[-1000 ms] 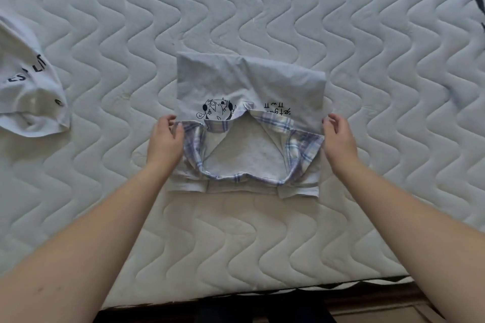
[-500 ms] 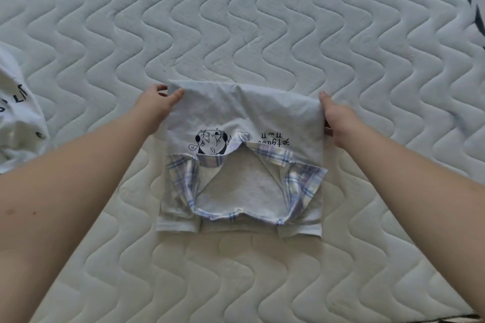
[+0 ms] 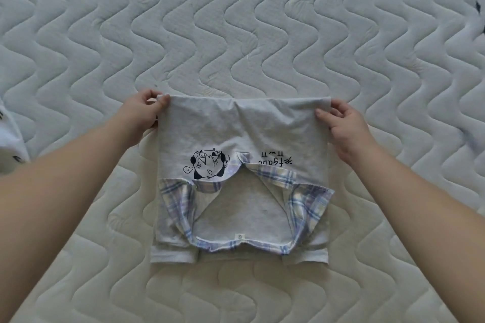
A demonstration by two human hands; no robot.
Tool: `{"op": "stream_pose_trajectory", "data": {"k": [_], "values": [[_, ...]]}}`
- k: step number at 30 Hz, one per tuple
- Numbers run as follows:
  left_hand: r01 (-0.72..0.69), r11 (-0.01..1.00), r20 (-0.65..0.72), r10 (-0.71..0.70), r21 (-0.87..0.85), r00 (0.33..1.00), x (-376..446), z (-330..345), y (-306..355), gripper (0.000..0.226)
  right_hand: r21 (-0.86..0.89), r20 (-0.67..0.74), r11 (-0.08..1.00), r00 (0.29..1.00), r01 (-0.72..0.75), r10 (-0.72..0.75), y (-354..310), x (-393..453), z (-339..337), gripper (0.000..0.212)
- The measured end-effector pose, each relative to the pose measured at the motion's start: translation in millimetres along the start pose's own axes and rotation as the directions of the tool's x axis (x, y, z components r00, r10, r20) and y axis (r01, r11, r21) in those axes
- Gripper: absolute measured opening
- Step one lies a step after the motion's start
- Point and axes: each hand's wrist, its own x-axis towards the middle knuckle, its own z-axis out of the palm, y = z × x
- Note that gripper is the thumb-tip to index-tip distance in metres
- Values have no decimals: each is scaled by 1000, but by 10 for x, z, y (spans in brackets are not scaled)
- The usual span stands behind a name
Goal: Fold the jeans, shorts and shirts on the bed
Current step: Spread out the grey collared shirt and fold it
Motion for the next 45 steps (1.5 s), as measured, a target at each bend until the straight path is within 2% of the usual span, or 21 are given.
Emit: {"op": "stream_pose_trajectory", "data": {"k": [4, 6, 8, 11, 13, 15, 16, 18, 21, 23, 24, 25, 27, 29, 31, 32, 34, 37, 41, 43, 45], "values": [[85, 996, 139, -87, 22, 987, 1, -17, 21, 16, -69, -27, 987, 990, -142, 140, -5, 86, -9, 53], [91, 996, 170, -91, 11, 981, 14, -23, 33, 19, -110, -17, 988, 994, -109, 108, -9, 149, 7, 55], [86, 995, 148, -78, -50, 986, 23, -22, 43, 13, -88, -24, 996, 999, -32, 30, -47, 213, 36, 47], [48, 993, 12, -47, -104, 999, 59, 47, 48, 13, -129, -73, 987, 992, 91, -101, -127, 317, 67, 38], [-46, 998, -148, 54, 52, 988, 85, 119, 53, 23, -247, -109, 960, 980, 135, -166, -133, 362, 72, 37], [-133, 946, -300, 224, 295, 927, 44, 167, 67, 35, -419, -129, 894, 964, 159, -232, -102, 324, 48, 35], [-193, 907, -320, 322, 375, 891, -14, 190, 86, 38, -483, -124, 859, 957, 173, -262, -96, 265, 21, 33], [-295, 865, -256, 417, 405, 872, -206, 255, 71, 37, -568, -62, 801, 961, 189, -271, -44, 46, -41, 25], [-317, 866, -107, 384, 386, 917, -621, 389, -158, 36, -657, 91, 721, 972, 221, -215, 156, -385, -143, 16], [-307, 854, -35, 353, 421, 935, -913, 439, -360, 41, -749, 177, 623, 974, 227, -141, 327, -612, -216, 26], [-308, 835, 11, 341, 457, 940, -1045, 448, -455, 43, -811, 202, 541, 975, 220, -94, 409, -703, -248, 34], [-317, 795, 65, 333, 517, 941, -1165, 455, -534, 45, -869, 199, 451, 978, 202, -54, 471, -783, -275, 43], [-376, 653, 186, 343, 658, 921, -1367, 488, -643, 51, -931, 172, 320, 984, 177, -42, 538, -899, -304, 51], [-442, 543, 261, 379, 714, 888, -1494, 551, -719, 49, -937, 217, 262, 972, 232, -85, 558, -959, -285, 40], [-457, 521, 240, 430, 721, 870, -1552, 607, -721, 33, -892, 319, 299, 941, 338, -111, 536, -1009, -207, 22], [-458, 523, 225, 449, 719, 865, -1553, 623, -694, 25, -842, 368, 385, 924, 377, -100, 509, -1038, -155, 14], [-500, 479, 261, 480, 722, 837, -1535, 670, -633, 16, -724, 436, 565, 897, 395, -68, 465, -1128, -43, 23], [-613, 313, 402, 531, 726, 746, -1524, 782, -587, 12, -643, 463, 665, 885, 379, -57, 476, -1269, 64, 29], [-648, 55, 548, 482, 760, 684, -1531, 961, -639, 17, -538, 381, 785, 919, 308, -101, 564, -1366, 61, 17], [-633, 34, 541, 485, 773, 687, -1514, 1035, -688, 24, -467, 267, 849, 955, 248, -132, 624, -1391, 39, 13], [-589, 84, 505, 428, 804, 750, -1484, 1120, -733, 45, -283, 162, 944, 979, 169, -127, 680, -1397, 8, 18]]}}
